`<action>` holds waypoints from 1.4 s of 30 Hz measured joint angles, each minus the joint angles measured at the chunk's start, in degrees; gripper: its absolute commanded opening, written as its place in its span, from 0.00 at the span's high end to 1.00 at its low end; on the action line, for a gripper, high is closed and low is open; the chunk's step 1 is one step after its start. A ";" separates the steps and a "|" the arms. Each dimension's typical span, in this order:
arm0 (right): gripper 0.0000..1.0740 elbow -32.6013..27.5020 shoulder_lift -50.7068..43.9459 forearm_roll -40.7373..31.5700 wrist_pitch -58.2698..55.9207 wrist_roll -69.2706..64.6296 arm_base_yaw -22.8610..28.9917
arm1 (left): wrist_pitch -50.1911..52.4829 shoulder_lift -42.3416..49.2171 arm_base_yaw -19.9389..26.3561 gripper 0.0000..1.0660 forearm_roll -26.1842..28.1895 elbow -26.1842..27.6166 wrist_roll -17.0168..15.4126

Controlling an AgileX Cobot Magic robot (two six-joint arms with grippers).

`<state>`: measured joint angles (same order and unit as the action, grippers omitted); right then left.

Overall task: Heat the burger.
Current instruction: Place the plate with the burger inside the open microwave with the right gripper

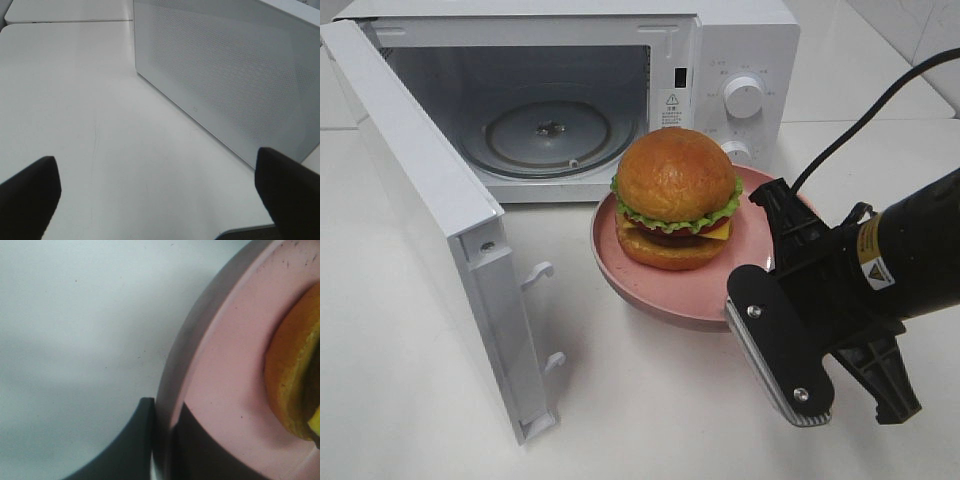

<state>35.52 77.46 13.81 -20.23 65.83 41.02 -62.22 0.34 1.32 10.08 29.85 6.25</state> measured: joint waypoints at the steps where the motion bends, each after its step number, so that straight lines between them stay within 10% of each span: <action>1: 1.00 0.00 0.00 0.00 0.00 0.00 0.00 | 0.00 0.00 0.00 0.08 0.00 0.00 0.00; 8: 1.00 0.00 0.00 -15.58 0.06 22.57 -5.39 | 0.00 0.00 0.00 0.08 0.00 0.00 0.00; 42: 1.00 12.03 11.06 -14.27 0.97 25.04 -2.23 | 0.00 0.00 0.00 0.08 0.00 0.00 0.00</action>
<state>47.56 88.52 -0.46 -19.25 90.87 38.79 -62.22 0.34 1.32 10.08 29.85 6.25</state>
